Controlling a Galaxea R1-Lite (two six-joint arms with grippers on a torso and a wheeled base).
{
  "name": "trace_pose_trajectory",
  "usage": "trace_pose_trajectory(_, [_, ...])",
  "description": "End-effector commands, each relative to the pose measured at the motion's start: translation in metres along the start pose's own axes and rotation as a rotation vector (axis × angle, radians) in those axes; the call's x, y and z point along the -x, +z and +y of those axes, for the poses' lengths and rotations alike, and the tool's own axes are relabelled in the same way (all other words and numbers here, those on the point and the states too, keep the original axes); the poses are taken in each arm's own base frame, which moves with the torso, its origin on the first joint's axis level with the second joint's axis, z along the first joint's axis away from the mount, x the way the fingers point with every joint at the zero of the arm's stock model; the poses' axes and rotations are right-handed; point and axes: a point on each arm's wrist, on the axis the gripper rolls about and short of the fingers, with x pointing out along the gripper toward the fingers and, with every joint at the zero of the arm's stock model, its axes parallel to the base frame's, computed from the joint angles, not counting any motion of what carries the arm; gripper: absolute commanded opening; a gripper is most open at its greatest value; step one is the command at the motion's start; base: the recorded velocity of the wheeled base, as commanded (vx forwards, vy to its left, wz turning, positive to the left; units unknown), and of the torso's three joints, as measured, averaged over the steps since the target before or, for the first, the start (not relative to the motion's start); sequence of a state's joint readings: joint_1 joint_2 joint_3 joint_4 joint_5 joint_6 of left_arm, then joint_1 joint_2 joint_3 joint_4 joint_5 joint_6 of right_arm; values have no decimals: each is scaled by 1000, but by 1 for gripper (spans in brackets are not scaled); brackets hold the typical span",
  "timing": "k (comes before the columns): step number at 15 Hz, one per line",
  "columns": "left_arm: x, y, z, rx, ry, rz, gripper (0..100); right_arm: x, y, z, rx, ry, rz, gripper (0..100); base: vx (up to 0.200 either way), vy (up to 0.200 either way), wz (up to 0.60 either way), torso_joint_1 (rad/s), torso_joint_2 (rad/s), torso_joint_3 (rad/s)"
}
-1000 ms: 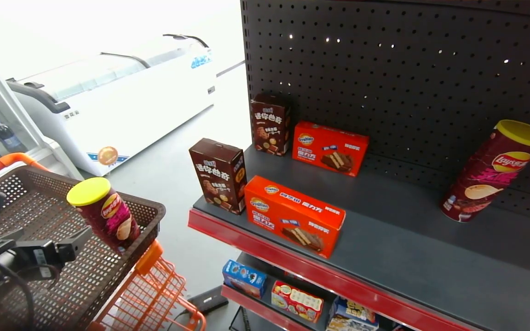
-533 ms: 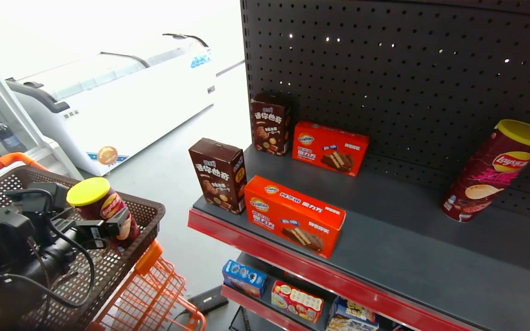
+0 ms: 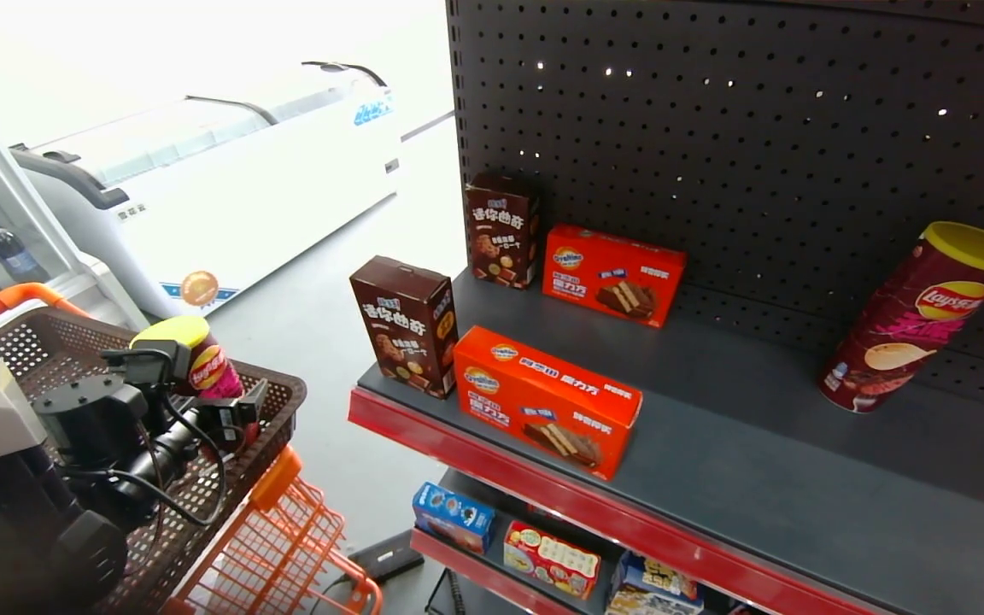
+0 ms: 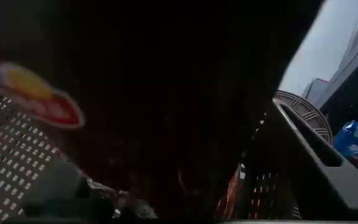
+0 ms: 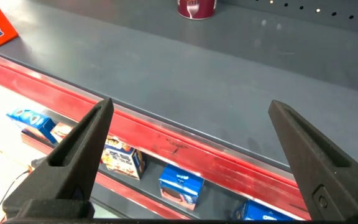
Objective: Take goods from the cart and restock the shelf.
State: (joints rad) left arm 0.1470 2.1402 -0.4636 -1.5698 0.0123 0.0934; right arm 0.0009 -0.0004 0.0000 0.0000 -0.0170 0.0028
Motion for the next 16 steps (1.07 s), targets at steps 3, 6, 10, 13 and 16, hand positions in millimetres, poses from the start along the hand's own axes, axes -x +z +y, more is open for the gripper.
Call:
trace_pose_trajectory(3, [-9,-4,-2,-7,-3,-1,0,0,0,0,0,1,0,100,0,0,0,0,0,0])
trace_pose_trajectory(6, [-8,-3,-1,-5,-1,-6,0,0,0,0,0,1,0,100,0,0,0,0,0,0])
trace_pose_trajectory(10, [-6,27,2,-6,14,-112,0,0,0,0,0,1,0,100,0,0,0,0,0,0])
trace_pose_trajectory(13, [-1,91,0,-6,2,-212,0,0,0,0,0,1,0,100,0,0,0,0,0,0])
trace_pose_trajectory(16, [16,130,-9,-33,-39,-258,0,0,0,0,0,1,0,100,0,0,0,0,0,0])
